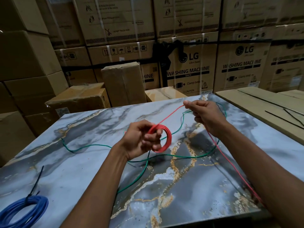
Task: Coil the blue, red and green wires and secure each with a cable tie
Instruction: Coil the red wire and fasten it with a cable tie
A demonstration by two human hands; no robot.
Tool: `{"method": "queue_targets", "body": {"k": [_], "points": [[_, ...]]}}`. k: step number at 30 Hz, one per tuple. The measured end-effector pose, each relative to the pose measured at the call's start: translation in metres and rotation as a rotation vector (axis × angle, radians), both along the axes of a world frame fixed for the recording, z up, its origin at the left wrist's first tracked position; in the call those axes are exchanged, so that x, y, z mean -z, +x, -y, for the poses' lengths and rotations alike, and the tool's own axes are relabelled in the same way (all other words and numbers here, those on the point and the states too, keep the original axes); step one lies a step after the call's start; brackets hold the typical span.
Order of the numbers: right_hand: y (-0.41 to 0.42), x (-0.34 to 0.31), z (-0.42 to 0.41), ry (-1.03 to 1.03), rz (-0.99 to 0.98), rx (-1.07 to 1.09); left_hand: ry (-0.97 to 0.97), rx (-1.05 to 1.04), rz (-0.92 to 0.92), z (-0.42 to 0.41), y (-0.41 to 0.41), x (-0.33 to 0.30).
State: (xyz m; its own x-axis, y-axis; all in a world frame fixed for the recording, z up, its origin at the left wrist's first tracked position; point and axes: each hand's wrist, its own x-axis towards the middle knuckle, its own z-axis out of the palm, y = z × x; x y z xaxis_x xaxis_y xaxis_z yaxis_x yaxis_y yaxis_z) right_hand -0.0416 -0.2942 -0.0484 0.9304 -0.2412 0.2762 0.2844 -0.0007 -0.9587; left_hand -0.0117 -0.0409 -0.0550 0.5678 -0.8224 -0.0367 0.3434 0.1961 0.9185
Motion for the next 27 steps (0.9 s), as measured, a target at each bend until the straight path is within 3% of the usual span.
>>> {"method": "queue_targets", "body": {"k": [4, 10, 17, 22, 24, 27], "points": [[0.001, 0.003, -0.006, -0.025, -0.003, 0.038, -0.034, 0.064, -0.021, 0.002, -0.003, -0.003], [0.002, 0.001, 0.003, -0.031, 0.024, 0.014, -0.201, -0.169, -0.092, -0.002, 0.008, -0.005], [0.002, 0.003, 0.007, -0.161, -0.121, -0.264, -0.479, -0.457, -0.233, -0.013, 0.025, 0.000], [0.000, 0.002, 0.006, -0.195, -0.030, -0.219, -0.531, -0.546, -0.274, -0.015, 0.028, 0.003], [0.000, 0.003, -0.001, -0.437, 0.089, -0.069, -0.551, -0.556, -0.268, -0.015, 0.028, 0.002], [0.003, 0.009, -0.028, -1.062, 0.332, 0.142, -0.578, -0.580, -0.259, -0.016, 0.031, 0.001]]}}
